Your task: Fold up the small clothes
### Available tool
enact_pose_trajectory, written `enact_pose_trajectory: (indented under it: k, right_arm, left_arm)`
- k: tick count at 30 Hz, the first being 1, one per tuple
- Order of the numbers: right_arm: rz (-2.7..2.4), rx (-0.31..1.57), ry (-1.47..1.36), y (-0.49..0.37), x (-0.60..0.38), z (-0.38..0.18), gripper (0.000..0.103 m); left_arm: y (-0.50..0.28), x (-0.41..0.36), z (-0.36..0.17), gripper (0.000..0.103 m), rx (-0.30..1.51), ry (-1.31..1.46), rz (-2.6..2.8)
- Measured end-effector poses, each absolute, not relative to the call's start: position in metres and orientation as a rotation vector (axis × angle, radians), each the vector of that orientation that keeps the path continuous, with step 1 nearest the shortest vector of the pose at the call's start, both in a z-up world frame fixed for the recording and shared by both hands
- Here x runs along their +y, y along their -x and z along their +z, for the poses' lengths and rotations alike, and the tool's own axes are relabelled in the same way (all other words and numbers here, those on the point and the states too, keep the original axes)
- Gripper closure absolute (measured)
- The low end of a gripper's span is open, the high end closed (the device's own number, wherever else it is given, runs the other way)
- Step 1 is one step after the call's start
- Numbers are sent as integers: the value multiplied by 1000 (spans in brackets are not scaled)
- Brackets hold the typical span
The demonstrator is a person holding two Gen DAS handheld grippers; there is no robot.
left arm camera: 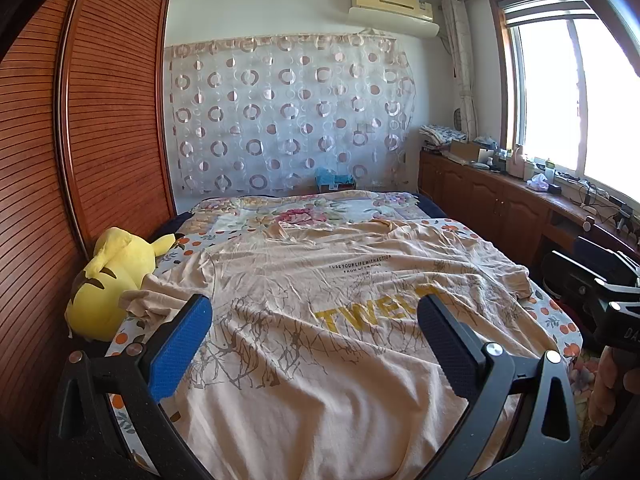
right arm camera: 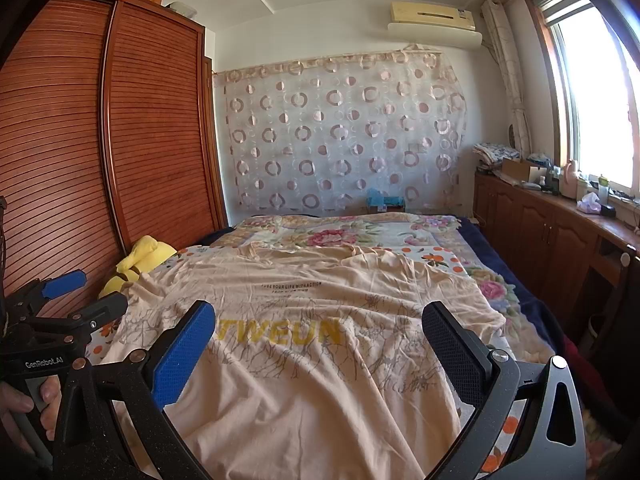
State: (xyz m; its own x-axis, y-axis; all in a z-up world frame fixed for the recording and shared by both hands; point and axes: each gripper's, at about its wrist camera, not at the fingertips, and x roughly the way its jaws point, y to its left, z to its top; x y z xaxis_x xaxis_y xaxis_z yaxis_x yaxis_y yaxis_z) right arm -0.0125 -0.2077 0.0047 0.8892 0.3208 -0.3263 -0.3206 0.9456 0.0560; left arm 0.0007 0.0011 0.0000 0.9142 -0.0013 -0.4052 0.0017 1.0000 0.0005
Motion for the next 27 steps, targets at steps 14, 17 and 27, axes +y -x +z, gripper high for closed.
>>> enact_pose_trajectory:
  k: [14, 17, 27]
  right_arm:
    - [333, 339, -3, 12, -208, 5, 0]
    - [334, 338, -3, 12, -206, 6, 0]
    - [334, 337, -4, 12, -207, 6, 0]
  left_arm:
    - [2, -3, 2, 0, 413, 1, -1]
    - [2, -3, 2, 0, 411, -1, -1]
    - [2, 2, 15, 0, 405, -1, 1]
